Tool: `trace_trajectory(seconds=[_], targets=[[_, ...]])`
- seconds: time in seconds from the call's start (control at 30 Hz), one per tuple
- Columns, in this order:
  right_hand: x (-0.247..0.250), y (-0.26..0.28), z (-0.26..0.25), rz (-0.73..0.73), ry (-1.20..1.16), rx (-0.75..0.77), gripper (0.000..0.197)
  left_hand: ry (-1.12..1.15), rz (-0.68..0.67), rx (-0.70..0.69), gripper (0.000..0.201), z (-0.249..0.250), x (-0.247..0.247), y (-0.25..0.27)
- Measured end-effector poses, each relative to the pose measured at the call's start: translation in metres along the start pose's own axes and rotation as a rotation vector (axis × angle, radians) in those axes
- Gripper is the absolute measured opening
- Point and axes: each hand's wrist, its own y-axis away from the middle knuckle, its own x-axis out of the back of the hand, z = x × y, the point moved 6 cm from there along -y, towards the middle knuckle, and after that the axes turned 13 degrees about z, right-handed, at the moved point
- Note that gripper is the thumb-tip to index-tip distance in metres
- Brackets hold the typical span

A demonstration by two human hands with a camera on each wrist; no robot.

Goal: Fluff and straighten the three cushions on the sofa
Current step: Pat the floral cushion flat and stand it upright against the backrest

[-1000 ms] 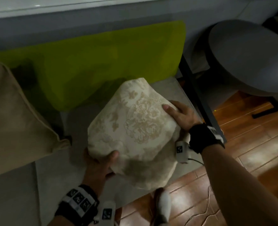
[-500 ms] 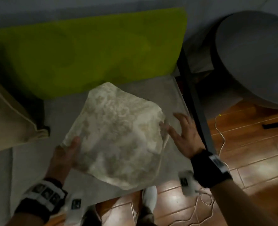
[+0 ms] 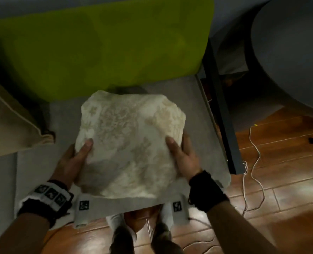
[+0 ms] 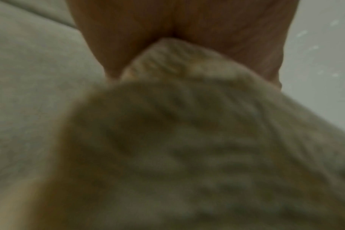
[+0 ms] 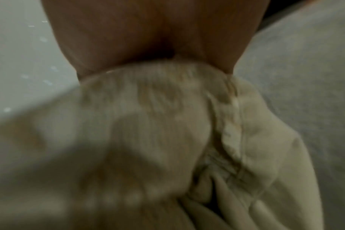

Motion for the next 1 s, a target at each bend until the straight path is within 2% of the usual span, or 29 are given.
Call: trace_trajectory(seconds=[0.07,0.1,0.17,0.2,0.27,0.33,0.4,0.5,0.53,0.6,0.67,0.8,0.9,1.0], targets=[[0.009,-0.014,-0.015,0.02,0.079,0.056,0.054,0.104,0.014,0.041,0.085,-0.024,-0.002,0.02],[0.012,-0.024,-0.017,0.002,0.144,0.065,0.062,0.131,0.008,0.025,0.08,-0.033,-0.006,0.032],[0.017,-0.034,-0.013,-0.014,0.3,0.077,0.08,0.184,0.062,0.048,0.062,-0.052,-0.009,0.049],[0.02,-0.035,-0.008,-0.022,0.363,0.06,0.083,0.233,0.114,0.097,0.05,-0.063,-0.007,0.055],[0.029,-0.027,0.0,-0.013,0.416,0.06,0.07,0.379,0.201,0.205,0.026,-0.081,0.001,0.065],[0.042,-0.011,0.01,0.029,0.409,0.082,0.06,0.405,0.2,0.264,0.009,-0.095,0.007,0.071],[0.057,0.006,0.03,0.102,0.348,0.091,0.054,0.33,0.157,0.28,0.014,-0.101,0.009,0.078],[0.08,0.029,0.072,0.23,0.295,0.064,0.015,0.319,0.094,0.334,0.009,-0.102,0.007,0.089],[0.081,0.036,0.084,0.241,0.292,0.047,0.011,0.348,0.067,0.385,0.009,-0.105,0.005,0.091],[0.07,0.049,0.102,0.178,0.251,-0.009,0.015,0.361,-0.029,0.432,0.011,-0.111,-0.002,0.097],[0.05,0.056,0.112,0.088,0.159,-0.047,0.029,0.367,-0.101,0.43,0.021,-0.111,-0.012,0.104],[0.019,0.05,0.108,0.082,-0.102,-0.164,0.033,0.426,-0.116,0.401,0.023,-0.095,-0.024,0.113],[0.015,0.034,0.105,0.135,-0.052,-0.188,0.031,0.456,-0.125,0.377,0.024,-0.086,-0.027,0.111],[0.016,0.019,0.104,0.161,0.049,-0.204,0.029,0.383,-0.104,0.353,0.028,-0.084,-0.031,0.102]])
